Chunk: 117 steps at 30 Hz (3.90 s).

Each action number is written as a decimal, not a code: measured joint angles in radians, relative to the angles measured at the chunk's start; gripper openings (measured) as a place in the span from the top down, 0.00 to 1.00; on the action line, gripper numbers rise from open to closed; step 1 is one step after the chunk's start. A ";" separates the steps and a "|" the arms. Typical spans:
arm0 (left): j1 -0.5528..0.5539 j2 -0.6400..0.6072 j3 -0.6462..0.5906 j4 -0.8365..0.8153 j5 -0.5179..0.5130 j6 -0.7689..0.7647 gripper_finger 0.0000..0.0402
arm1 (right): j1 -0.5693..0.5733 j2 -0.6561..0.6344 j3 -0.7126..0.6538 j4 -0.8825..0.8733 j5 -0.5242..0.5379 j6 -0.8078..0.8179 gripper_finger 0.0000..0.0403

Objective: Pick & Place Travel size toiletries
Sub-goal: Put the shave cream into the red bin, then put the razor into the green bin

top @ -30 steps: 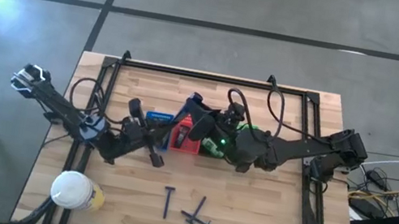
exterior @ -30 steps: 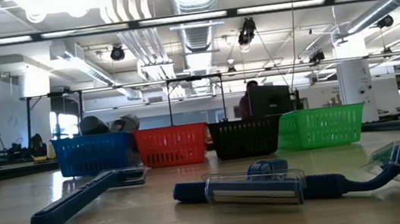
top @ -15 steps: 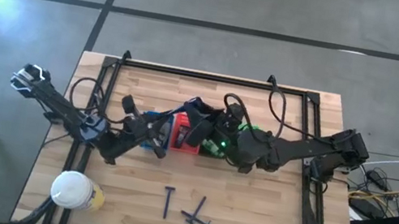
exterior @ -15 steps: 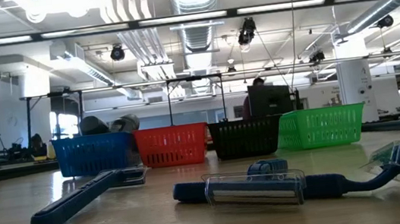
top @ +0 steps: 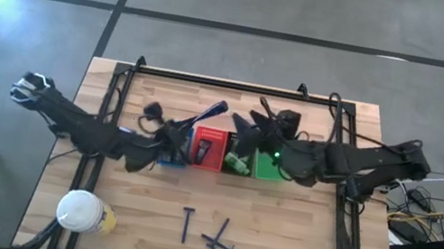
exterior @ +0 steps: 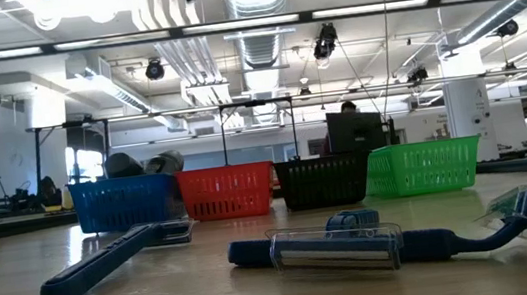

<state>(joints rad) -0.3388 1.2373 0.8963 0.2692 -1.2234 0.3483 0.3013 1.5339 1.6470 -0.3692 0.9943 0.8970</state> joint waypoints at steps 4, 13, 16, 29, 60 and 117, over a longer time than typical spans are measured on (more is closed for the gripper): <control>0.095 0.000 0.002 -0.193 0.101 -0.135 1.00 | 0.016 -0.030 0.000 -0.156 0.000 0.130 0.18; 0.200 0.000 0.060 -0.803 0.523 -0.707 1.00 | 0.050 -0.028 0.000 -0.358 0.000 0.300 0.13; 0.212 0.009 0.071 -0.838 0.661 -0.809 1.00 | 0.050 -0.027 -0.011 -0.368 0.000 0.311 0.14; 0.202 0.205 0.047 -0.699 0.771 -1.324 1.00 | 0.050 -0.026 -0.026 -0.367 0.004 0.335 0.22; 0.198 0.387 0.046 -0.472 0.762 -1.534 0.75 | 0.053 -0.025 -0.035 -0.484 -0.159 0.354 0.10; -0.291 0.067 0.032 -0.739 0.909 -0.932 0.67 | 0.161 0.809 0.249 -0.635 -0.975 0.982 0.70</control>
<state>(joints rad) -0.6300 1.3045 0.9279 -0.4698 -0.3144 -0.5835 0.4625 2.3428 1.8957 -1.0044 0.0192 1.8793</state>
